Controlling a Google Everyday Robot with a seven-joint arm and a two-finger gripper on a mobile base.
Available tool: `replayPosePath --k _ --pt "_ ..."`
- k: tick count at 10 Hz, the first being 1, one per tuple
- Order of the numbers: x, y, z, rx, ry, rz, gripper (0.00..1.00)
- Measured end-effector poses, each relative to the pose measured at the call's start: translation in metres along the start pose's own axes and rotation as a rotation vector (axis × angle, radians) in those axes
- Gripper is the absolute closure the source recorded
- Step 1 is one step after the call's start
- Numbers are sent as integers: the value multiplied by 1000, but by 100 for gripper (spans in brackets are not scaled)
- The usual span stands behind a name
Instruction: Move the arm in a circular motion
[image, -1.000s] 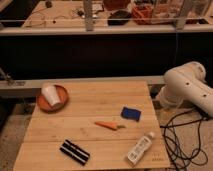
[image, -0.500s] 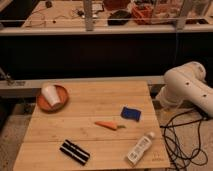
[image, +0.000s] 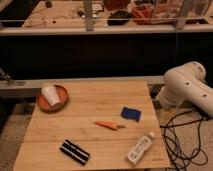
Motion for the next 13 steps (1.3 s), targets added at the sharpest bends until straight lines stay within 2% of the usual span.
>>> replayPosePath --k 7,11,13 --pt "-1 2 -1 0 4 -5 20" --pt "-36 23 -2 4 17 -58 20" --pt "-36 26 -1 1 21 -65 20"
